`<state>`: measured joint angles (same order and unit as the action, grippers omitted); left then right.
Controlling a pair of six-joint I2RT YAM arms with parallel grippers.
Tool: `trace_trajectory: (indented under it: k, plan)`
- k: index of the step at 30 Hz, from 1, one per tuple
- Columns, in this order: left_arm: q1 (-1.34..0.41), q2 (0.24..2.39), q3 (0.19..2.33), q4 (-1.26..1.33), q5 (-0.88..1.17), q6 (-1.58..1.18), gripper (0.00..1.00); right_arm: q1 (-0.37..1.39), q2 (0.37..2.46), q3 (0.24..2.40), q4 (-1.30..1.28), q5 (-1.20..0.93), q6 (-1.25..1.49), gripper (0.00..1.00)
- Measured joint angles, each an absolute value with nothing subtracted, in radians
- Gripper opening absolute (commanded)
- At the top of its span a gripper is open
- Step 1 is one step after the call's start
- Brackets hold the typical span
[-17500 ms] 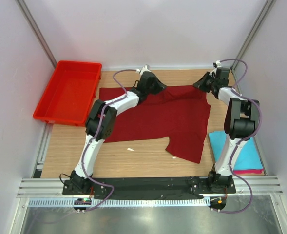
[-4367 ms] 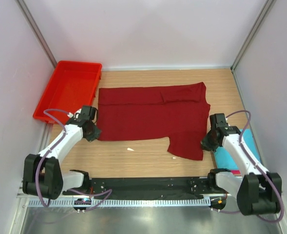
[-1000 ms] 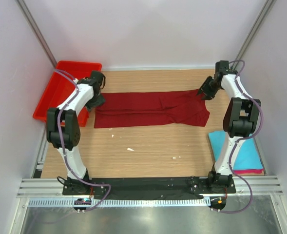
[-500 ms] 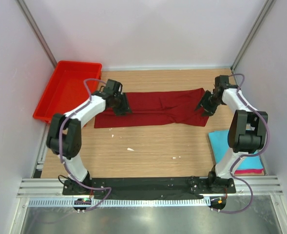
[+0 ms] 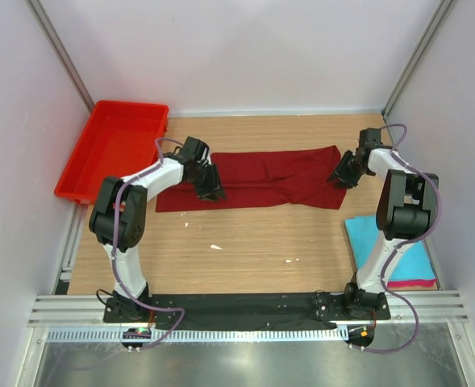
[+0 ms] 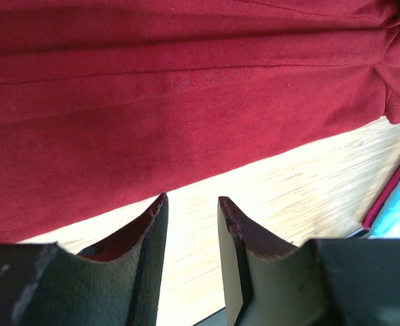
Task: Fold and stack the t-shirts
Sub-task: Fold the tshirt
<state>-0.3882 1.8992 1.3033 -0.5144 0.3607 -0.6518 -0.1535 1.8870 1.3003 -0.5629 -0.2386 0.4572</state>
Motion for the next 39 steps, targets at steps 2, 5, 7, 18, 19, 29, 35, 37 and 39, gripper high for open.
trace_trajectory:
  k: [2,5,7,18,19,29,35,37,39]
  plan:
    - [-0.388,1.899,1.306,-0.521,0.358,-0.643,0.36,-0.154,1.907,1.300,-0.544,-0.237,0.451,0.40]
    - [-0.387,1.899,1.306,-0.536,0.357,-0.636,0.36,-0.154,1.938,1.311,-0.518,-0.234,0.447,0.38]
    - [-0.385,1.899,1.306,-0.543,0.357,-0.627,0.36,-0.154,1.954,1.318,-0.500,-0.229,0.446,0.37]
    - [-0.360,1.906,1.306,-0.570,0.339,-0.619,0.35,-0.154,1.971,1.320,-0.435,-0.233,0.442,0.38]
    - [-0.355,1.907,1.306,-0.575,0.336,-0.619,0.36,-0.154,1.972,1.320,-0.430,-0.234,0.442,0.37]
    - [-0.324,1.919,1.306,-0.608,0.293,-0.620,0.36,-0.154,1.979,1.324,-0.413,-0.246,0.445,0.02]
    - [-0.313,1.948,1.320,-0.650,0.225,-0.624,0.36,-0.153,1.928,1.324,-0.451,-0.246,0.475,0.01]
    - [-0.307,1.966,1.345,-0.678,0.210,-0.630,0.36,-0.148,1.895,1.328,-0.465,-0.246,0.485,0.01]
    - [-0.307,1.982,1.375,-0.701,0.184,-0.630,0.36,-0.140,1.860,1.347,-0.491,-0.245,0.499,0.01]
